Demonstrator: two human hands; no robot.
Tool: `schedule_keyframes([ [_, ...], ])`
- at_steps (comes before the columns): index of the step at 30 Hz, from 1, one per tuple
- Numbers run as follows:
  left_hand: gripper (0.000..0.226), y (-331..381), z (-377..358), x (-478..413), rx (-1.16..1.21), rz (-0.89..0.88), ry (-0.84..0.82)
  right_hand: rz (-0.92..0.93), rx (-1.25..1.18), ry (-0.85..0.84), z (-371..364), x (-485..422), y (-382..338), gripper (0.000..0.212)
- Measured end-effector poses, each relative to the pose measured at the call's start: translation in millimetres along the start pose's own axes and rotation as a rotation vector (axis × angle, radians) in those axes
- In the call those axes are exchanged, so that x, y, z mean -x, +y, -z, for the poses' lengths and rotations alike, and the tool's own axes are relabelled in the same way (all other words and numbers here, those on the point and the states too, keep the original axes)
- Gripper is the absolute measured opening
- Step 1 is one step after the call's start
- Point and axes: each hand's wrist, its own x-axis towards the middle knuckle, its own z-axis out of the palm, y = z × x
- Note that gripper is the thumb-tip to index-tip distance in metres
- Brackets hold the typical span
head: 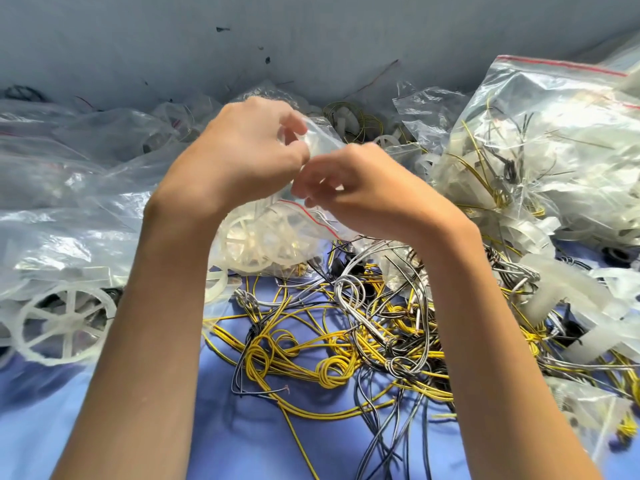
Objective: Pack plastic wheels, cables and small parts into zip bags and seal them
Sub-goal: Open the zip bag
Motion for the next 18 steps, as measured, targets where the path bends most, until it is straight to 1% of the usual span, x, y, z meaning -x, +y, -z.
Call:
schedule_keyframes([
  [2,0.029,-3,0,-1,0.001,0.075,0.065,0.025,-0.138,0.049,3,0,-4,0.025],
  [3,0.029,-4,0,-1,0.009,0.114,0.110,0.029,-0.194,0.043,5,0,-6,0.025],
  [4,0.030,-6,1,-1,0.018,0.149,0.155,0.024,-0.249,0.002,6,1,-7,0.024],
  [5,0.032,-7,1,-1,0.025,0.176,0.191,0.011,-0.297,-0.077,7,2,-9,0.023],
  [8,0.038,-9,2,-3,0.019,0.226,0.228,-0.079,-0.346,-0.409,7,8,-8,0.023],
  [9,0.039,-10,2,-4,0.014,0.235,0.227,-0.124,-0.326,-0.493,5,9,-6,0.021],
  [10,0.040,-10,2,-4,0.011,0.240,0.225,-0.161,-0.278,-0.539,3,10,-4,0.020],
  [12,0.041,-10,2,-4,0.010,0.241,0.220,-0.178,-0.052,-0.528,1,9,1,0.020],
  [14,0.041,-10,2,-4,0.014,0.236,0.222,-0.172,0.220,-0.491,0,7,7,0.026],
  [15,0.041,-11,2,-4,0.016,0.232,0.225,-0.197,0.294,-0.492,0,7,9,0.030],
  [18,0.040,-11,1,-4,0.028,0.220,0.230,-0.310,0.324,-0.570,-2,7,17,0.036],
])
